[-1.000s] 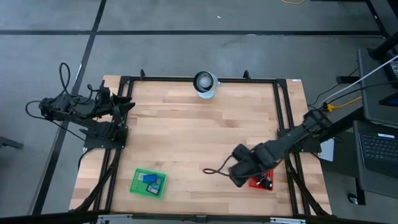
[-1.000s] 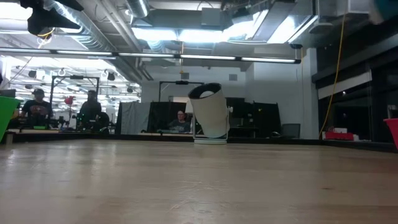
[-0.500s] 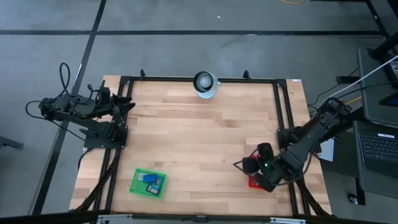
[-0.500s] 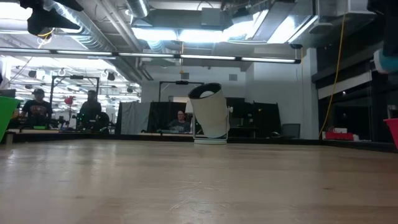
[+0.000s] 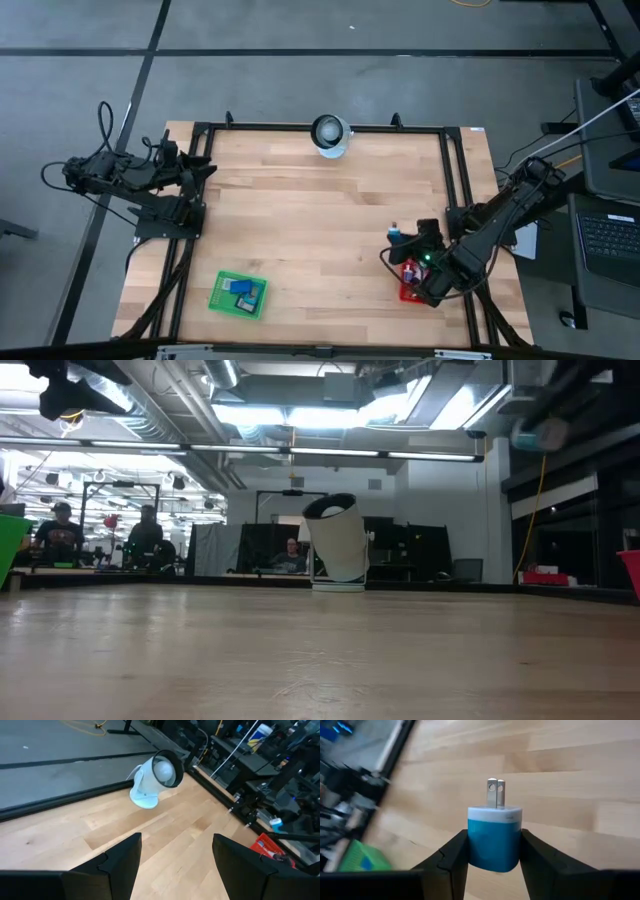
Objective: Pick & Place Office items
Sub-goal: Put the light blue charger adapter into the red bin
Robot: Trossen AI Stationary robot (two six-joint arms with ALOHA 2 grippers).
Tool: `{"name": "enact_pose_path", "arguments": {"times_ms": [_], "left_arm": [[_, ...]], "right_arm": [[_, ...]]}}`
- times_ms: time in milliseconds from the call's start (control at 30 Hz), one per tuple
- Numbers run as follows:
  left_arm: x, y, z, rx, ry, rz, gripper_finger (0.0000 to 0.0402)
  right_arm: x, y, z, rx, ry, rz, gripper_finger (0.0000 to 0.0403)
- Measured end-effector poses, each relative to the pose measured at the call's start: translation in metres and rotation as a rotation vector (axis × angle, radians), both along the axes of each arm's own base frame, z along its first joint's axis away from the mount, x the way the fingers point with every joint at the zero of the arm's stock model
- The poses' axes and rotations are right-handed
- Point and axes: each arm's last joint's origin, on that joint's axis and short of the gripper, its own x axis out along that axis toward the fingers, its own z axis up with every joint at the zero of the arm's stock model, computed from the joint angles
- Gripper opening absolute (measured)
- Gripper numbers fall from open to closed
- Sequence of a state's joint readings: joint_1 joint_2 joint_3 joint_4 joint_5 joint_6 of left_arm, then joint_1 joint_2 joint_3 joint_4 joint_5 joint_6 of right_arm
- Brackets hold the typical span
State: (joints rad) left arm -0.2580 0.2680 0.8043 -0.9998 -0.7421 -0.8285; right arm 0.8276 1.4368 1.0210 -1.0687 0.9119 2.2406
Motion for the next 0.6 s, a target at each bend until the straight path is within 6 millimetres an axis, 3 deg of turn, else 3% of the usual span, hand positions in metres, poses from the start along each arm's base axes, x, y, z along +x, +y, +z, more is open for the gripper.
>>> {"name": "enact_pose_path", "arguments": {"times_ms": [333,467,600], "left_arm": [[-0.002,0.001,-0.005,-0.058,0.014,0.032,0.0239],[-0.003,0.001,-0.005,-0.078,0.001,0.041,0.0239],[-0.003,0.001,-0.005,-0.085,-0.006,0.051,0.0239]], "right_arm": [[-0.026,-0.003,-0.007,-0.083,0.174,0.062,0.0147],[-0.037,-0.012,-0.005,-0.092,0.143,0.073,0.0147],[-0.047,-0.032,0.011,-0.173,0.046,0.074,0.0147]]}}
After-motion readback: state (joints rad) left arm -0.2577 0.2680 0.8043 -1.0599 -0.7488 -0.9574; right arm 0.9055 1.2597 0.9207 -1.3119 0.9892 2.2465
